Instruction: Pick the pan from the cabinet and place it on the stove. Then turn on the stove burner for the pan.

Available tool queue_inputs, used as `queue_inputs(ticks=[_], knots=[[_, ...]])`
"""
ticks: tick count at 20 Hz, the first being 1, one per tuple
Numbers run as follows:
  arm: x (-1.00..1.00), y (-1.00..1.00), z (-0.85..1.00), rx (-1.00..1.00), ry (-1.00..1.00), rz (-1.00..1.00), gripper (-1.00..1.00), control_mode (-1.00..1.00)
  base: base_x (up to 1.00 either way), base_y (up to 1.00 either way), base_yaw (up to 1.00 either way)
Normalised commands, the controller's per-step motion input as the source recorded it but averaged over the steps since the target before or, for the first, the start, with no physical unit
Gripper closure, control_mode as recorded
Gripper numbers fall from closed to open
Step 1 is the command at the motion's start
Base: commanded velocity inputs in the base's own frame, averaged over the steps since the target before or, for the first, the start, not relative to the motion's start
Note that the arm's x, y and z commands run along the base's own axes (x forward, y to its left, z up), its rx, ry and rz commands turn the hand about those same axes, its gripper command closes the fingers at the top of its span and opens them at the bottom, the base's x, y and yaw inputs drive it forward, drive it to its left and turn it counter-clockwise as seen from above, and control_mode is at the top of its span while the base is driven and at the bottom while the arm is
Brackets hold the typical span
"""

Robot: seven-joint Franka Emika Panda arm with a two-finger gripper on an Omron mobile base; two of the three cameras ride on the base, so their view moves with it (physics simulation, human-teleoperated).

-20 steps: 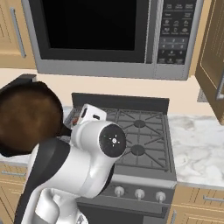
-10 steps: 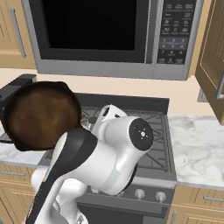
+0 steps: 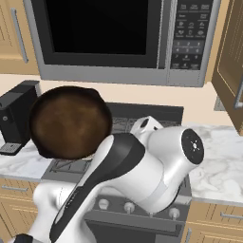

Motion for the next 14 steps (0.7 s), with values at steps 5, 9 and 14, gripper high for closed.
queue_inputs(ticks=[5, 9, 14], knots=[[0.00, -0.32, -0.16, -0.01, 0.07, -0.12, 1.00, -1.00, 0.00, 0.00, 0.00], [0.00, -0.10, -0.21, -0.09, 0.06, -0.15, 1.00, -1.00, 0.00, 0.00, 0.00], [0.00, -0.02, -0.24, -0.13, 0.03, -0.17, 1.00, -1.00, 0.00, 0.00, 0.00]])
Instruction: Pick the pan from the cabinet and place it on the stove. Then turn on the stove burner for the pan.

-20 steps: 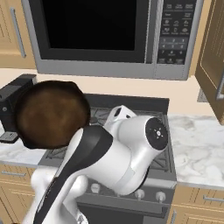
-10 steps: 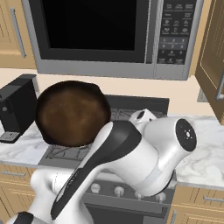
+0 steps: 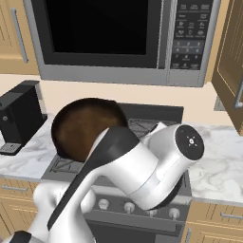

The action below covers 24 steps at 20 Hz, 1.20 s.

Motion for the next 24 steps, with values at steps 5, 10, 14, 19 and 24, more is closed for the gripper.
queue_inputs(ticks=[5, 10, 14, 19, 24], knots=[[0.08, -0.01, -0.19, -0.12, 0.11, -0.18, 1.00, -1.00, 0.00, 0.00, 0.00], [0.22, -0.14, -0.08, -0.02, 0.19, -0.10, 1.00, -1.00, 0.00, 0.00, 0.00], [0.38, -0.26, -0.10, -0.02, 0.18, -0.05, 1.00, -1.00, 0.00, 0.00, 0.00], [0.46, -0.26, -0.24, 0.00, 0.13, 0.00, 1.00, -1.00, 0.00, 0.00, 0.00], [0.38, -0.22, -0.33, 0.00, 0.09, 0.00, 1.00, -1.00, 0.00, 0.00, 0.00]])
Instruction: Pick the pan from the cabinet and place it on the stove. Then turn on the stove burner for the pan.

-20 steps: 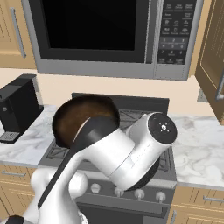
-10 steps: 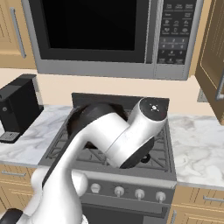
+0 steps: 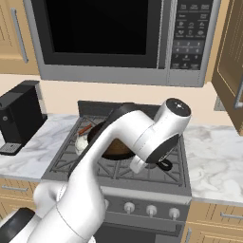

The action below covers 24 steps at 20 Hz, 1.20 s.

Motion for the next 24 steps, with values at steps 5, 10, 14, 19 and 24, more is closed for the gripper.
queue_inputs(ticks=[5, 10, 14, 19, 24], knots=[[0.26, -0.13, -0.38, 0.00, 0.00, 0.00, 1.00, -1.00, 0.00, 0.00, 0.00], [0.17, -0.12, -0.42, 0.00, 0.00, 0.00, 1.00, -1.00, 0.00, 0.00, 0.00], [0.09, -0.08, -0.42, -0.01, 0.00, 0.00, 1.00, -1.00, 0.00, 0.00, 0.00], [0.11, -0.02, -0.43, -0.05, 0.04, 0.00, 1.00, -1.00, 0.00, 0.00, 0.00], [0.17, -0.06, -0.34, -0.03, 0.06, 0.00, 1.00, -1.00, 0.00, 0.00, 0.00]])
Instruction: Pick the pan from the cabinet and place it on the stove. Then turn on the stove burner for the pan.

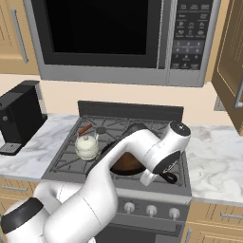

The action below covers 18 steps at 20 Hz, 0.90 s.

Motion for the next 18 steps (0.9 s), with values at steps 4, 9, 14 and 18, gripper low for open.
queue_inputs(ticks=[4, 9, 14, 18], knots=[[0.13, -0.18, -0.25, 0.00, 0.05, 0.00, 1.00, -1.00, 0.00, 0.00, 0.00], [0.07, -0.36, -0.17, 0.00, 0.03, 0.00, 1.00, -1.00, 0.00, 0.00, 0.00], [0.14, -0.28, -0.16, 0.00, 0.04, 0.00, 1.00, -1.00, 0.00, 0.00, 0.00], [0.31, -0.04, -0.14, 0.00, 0.06, 0.00, 1.00, -1.00, 0.00, 0.00, 0.00]])
